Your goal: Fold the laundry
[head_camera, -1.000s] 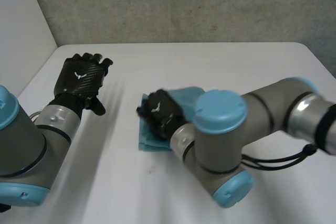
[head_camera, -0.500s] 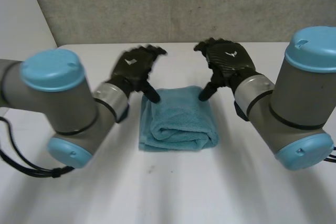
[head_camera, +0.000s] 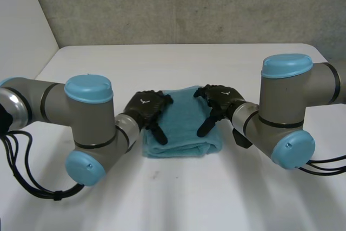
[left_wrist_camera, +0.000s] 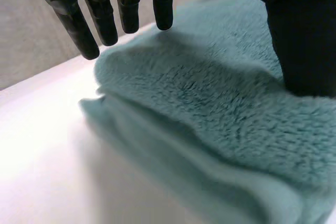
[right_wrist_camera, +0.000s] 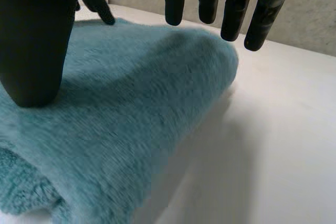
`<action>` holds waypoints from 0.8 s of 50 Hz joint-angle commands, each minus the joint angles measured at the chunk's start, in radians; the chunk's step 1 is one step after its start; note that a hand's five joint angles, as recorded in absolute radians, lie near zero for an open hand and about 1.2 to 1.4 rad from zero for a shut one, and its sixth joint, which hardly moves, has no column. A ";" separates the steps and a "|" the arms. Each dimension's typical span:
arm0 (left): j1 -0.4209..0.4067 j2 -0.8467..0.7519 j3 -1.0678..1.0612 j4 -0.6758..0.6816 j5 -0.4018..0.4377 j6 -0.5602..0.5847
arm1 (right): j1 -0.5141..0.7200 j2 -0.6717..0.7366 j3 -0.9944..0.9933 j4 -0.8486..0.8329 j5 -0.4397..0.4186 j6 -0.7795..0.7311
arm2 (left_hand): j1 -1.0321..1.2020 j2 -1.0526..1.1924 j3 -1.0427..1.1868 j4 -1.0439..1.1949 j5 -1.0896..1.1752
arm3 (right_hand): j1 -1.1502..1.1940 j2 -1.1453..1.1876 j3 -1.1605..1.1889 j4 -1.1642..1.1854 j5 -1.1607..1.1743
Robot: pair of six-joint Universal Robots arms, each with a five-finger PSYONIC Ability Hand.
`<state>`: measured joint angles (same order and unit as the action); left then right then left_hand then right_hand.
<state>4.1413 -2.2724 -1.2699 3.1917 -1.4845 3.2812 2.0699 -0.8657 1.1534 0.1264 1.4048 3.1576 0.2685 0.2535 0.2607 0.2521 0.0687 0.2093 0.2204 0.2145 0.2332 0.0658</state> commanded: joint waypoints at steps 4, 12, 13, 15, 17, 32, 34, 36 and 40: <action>0.025 0.004 -0.034 -0.010 -0.051 0.061 | -0.001 0.050 -0.061 0.039 -0.004 -0.034 | -0.026 -0.011 -0.018 -0.009 0.000 | -0.035 -0.046 -0.040 -0.059 -0.066; 0.001 0.092 -0.036 -0.010 -0.052 0.055 | 0.006 0.036 -0.127 0.116 0.005 -0.103 | -0.034 -0.019 -0.027 -0.018 -0.009 | -0.035 -0.046 -0.040 -0.059 -0.066; -0.006 0.126 -0.034 -0.010 -0.053 0.052 | 0.006 0.036 -0.127 0.116 0.005 -0.103 | -0.034 -0.019 -0.027 -0.018 -0.009 | -0.035 -0.046 -0.040 -0.059 -0.066; -0.012 0.164 -0.032 -0.010 -0.053 0.052 | 0.006 0.011 -0.139 0.125 0.008 -0.102 | -0.040 -0.025 -0.032 -0.024 -0.015 | -0.035 -0.046 -0.040 -0.059 -0.066; -0.016 0.207 -0.029 -0.010 -0.054 0.052 | -0.011 -0.111 -0.143 0.124 0.026 -0.099 | -0.043 -0.028 -0.035 -0.027 -0.018 | -0.035 -0.046 -0.040 -0.059 -0.066; 0.135 0.574 0.030 -0.200 -0.108 -0.017 | -0.171 -0.504 0.017 0.002 0.209 -0.232 | -0.084 -0.069 -0.076 -0.068 -0.059 | -0.035 -0.046 -0.040 -0.059 -0.066; 0.148 0.593 0.030 -0.237 -0.105 -0.041 | -0.197 -0.527 0.054 0.007 0.210 -0.258 | -0.084 -0.069 -0.077 -0.068 -0.059 | -0.035 -0.046 -0.040 -0.059 -0.066; 0.157 0.603 0.030 -0.268 -0.103 -0.064 | -0.198 -0.538 0.071 0.007 0.210 -0.255 | -0.081 -0.066 -0.074 -0.065 -0.056 | -0.035 -0.046 -0.040 -0.059 -0.066; 0.169 0.616 0.021 -0.305 -0.065 -0.097 | -0.209 -0.555 0.089 0.009 0.210 -0.251 | -0.084 -0.069 -0.076 -0.068 -0.059 | -0.035 -0.046 -0.040 -0.059 -0.066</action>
